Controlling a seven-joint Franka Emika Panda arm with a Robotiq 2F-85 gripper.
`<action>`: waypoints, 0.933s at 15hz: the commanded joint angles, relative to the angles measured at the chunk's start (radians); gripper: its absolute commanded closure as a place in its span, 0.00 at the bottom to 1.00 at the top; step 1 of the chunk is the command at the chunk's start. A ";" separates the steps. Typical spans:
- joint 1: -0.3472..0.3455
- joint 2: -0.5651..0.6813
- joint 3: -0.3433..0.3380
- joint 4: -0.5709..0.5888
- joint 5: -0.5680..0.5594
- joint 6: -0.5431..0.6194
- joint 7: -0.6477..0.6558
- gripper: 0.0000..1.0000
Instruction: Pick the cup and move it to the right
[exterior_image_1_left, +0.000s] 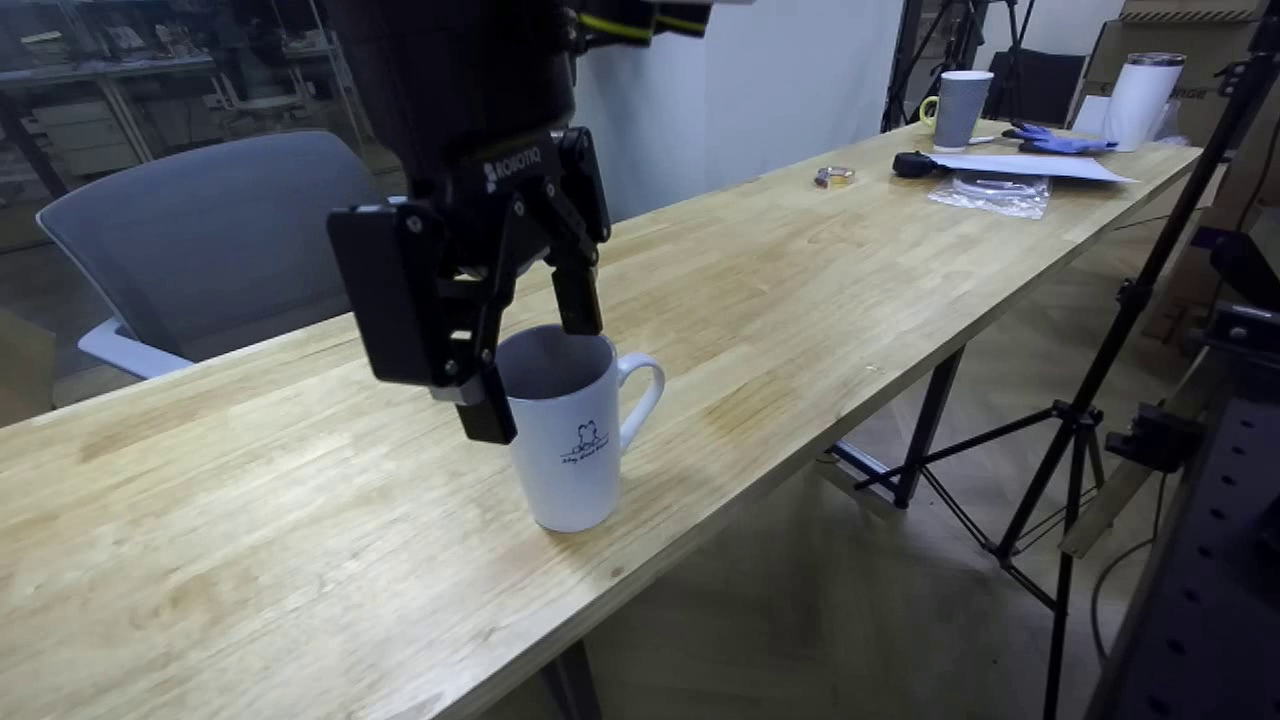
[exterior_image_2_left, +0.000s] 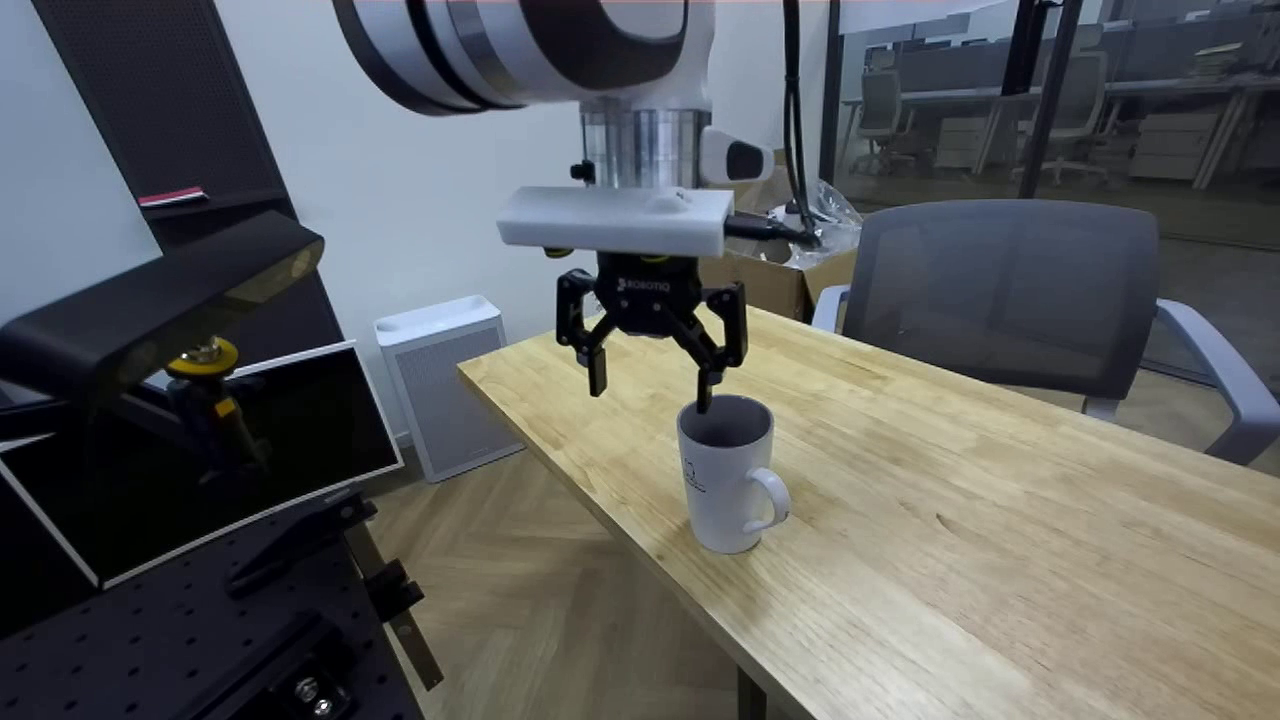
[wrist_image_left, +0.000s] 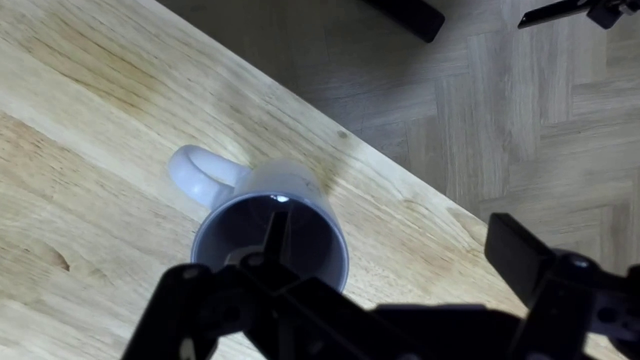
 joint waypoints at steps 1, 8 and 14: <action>-0.012 0.055 -0.011 0.010 -0.064 0.091 0.028 0.00; -0.001 0.120 -0.045 0.016 -0.165 0.203 0.062 0.00; 0.015 0.139 -0.057 0.026 -0.200 0.195 0.084 0.00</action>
